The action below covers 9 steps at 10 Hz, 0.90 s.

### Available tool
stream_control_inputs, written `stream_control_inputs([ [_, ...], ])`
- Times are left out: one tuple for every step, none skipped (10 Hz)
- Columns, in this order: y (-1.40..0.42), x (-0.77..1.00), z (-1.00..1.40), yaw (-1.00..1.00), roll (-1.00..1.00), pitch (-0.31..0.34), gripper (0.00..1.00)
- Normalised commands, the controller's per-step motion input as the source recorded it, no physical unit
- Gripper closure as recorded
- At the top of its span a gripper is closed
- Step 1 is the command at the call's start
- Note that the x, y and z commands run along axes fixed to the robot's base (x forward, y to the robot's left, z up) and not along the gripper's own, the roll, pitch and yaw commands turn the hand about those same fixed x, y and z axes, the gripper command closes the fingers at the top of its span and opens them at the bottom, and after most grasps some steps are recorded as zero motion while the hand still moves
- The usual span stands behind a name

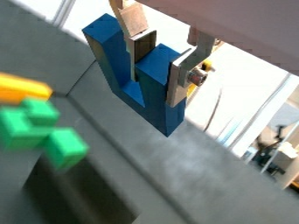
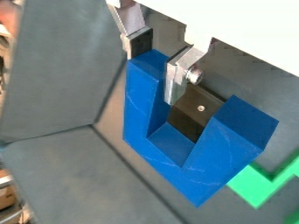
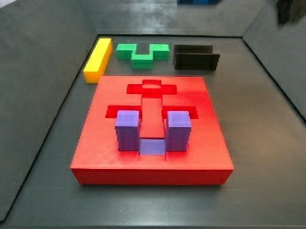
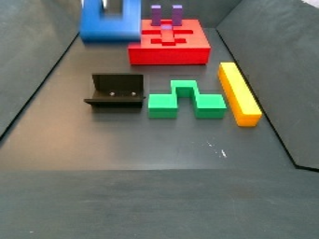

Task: Pick up the blue object. Move up. Place the blue object on the fixture. Regrasp the blue object. Move to above the board. Insert the blue object.
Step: Move to above the board.

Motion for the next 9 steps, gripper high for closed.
stream_control_inputs([
  [0.02,0.01,1.40,-0.02,-0.01,0.036,1.00],
  [0.00,0.01,0.94,-0.01,-0.01,0.055,1.00],
  [-0.01,0.03,0.58,0.00,-0.01,0.073,1.00],
  [-0.01,0.04,0.33,0.01,0.01,0.092,1.00],
  [-0.02,0.04,0.19,0.02,0.00,0.106,1.00],
  [-1.40,-1.20,0.29,-0.03,-1.00,0.085,1.00],
  [-1.40,-1.22,0.29,-0.02,-1.00,0.073,1.00],
  [-1.40,-1.36,0.30,-0.01,-1.00,0.039,1.00],
  [-1.40,-1.38,0.27,0.00,-1.00,0.036,1.00],
])
